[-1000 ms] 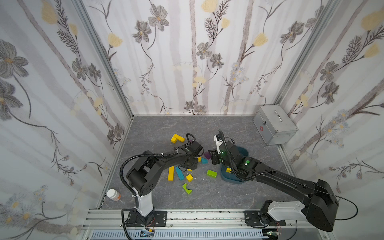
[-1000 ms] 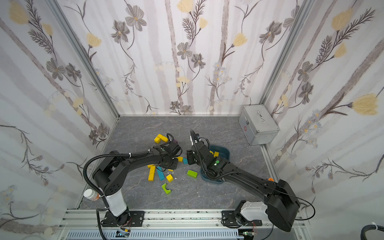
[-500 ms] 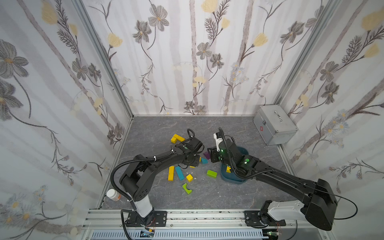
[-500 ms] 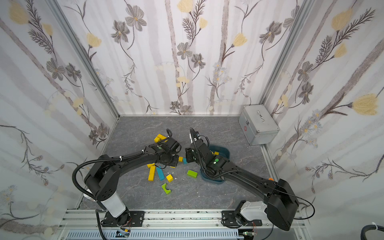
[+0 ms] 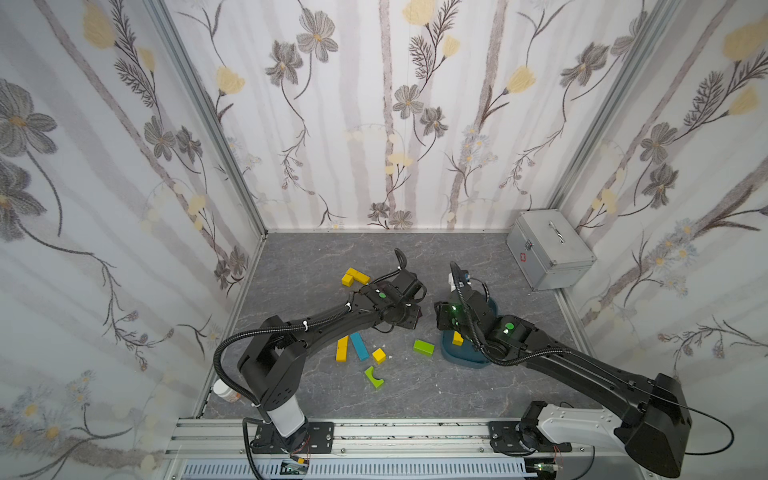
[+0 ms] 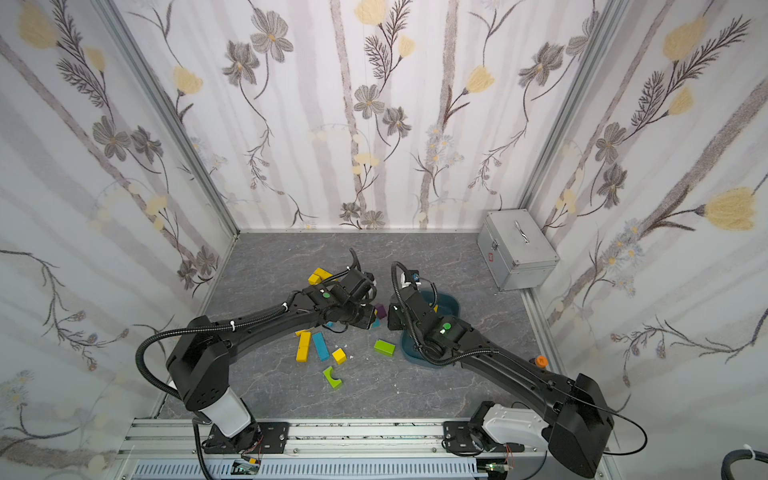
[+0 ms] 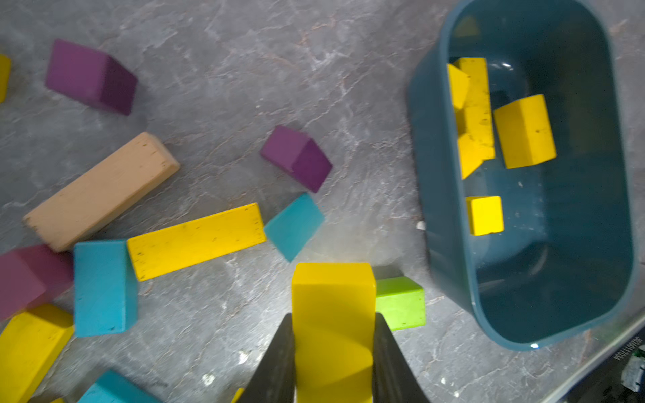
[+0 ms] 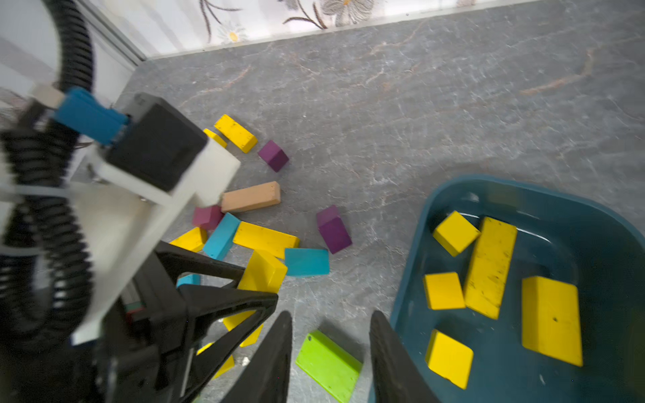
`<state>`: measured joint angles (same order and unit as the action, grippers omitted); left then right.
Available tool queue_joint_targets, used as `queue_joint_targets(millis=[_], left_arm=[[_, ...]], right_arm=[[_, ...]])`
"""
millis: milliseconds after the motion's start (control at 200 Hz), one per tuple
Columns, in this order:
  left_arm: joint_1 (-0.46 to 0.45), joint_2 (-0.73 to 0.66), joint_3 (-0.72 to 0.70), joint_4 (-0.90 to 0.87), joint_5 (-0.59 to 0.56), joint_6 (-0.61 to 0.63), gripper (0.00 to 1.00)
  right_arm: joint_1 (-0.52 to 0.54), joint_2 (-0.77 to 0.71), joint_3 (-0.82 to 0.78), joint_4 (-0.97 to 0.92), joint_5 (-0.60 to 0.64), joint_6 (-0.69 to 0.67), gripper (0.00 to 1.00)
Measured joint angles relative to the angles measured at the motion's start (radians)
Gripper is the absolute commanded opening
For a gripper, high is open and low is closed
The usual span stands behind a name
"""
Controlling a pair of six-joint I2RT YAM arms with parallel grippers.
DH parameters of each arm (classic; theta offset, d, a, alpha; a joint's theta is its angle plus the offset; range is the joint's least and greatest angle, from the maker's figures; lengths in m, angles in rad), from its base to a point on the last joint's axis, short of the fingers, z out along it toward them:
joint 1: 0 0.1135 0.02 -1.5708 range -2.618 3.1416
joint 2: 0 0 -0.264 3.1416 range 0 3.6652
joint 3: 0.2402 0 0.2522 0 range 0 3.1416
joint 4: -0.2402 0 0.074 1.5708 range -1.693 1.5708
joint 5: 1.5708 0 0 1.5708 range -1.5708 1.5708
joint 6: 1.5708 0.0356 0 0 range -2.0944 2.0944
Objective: Pick out the yellow building blocks
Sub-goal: Place the building block in the storage box.
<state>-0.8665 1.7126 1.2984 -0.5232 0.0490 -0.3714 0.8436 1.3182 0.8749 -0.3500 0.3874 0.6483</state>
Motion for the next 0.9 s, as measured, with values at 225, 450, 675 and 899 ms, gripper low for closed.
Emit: queue_joint_targets(millis=[225, 450, 675, 899], left_arm=[[-0.098, 0.126, 0.159, -0.005, 0.022, -0.002, 0.03], [-0.171, 0.254, 0.315, -0.007, 0.073, -0.001, 0.03], [-0.226, 0.399, 0.461, -0.045, 0.129, 0.001, 0.05], [-0.236, 0.501, 0.572, -0.079, 0.149, 0.002, 0.18]], right_arm=[[-0.145, -0.169, -0.157, -0.075, -0.013, 0.090, 0.38], [-0.216, -0.356, -0.255, -0.118, 0.002, 0.126, 0.38], [-0.242, -0.452, -0.278, -0.158, 0.036, 0.138, 0.38], [-0.243, -0.545, -0.323, -0.174, 0.048, 0.152, 0.38]])
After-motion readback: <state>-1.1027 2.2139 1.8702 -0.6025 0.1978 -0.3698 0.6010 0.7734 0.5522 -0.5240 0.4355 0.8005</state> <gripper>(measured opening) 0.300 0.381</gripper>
